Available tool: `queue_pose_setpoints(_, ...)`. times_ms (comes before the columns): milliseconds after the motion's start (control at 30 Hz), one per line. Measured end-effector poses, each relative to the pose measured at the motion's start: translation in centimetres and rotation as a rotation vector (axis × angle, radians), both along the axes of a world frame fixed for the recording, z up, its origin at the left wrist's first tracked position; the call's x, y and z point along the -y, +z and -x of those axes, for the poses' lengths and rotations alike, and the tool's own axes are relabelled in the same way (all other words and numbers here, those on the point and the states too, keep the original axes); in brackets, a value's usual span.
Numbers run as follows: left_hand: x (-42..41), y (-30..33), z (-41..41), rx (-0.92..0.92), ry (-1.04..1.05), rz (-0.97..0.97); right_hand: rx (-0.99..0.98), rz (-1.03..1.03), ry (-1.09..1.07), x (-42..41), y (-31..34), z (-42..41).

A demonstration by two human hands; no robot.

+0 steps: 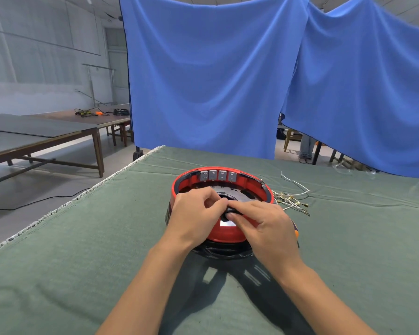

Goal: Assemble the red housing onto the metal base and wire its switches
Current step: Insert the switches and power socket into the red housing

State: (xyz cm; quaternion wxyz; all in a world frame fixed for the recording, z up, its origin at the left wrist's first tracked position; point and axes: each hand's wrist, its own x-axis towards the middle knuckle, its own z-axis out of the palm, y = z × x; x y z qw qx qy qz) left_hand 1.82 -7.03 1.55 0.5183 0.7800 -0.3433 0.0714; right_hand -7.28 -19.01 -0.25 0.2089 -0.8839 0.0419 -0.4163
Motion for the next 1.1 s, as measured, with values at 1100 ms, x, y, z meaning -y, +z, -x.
queue_pose_setpoints(1100,0.0,-1.3,0.5,0.239,0.058,-0.150,-0.272,-0.311,-0.043,1.8,0.4,-0.6)
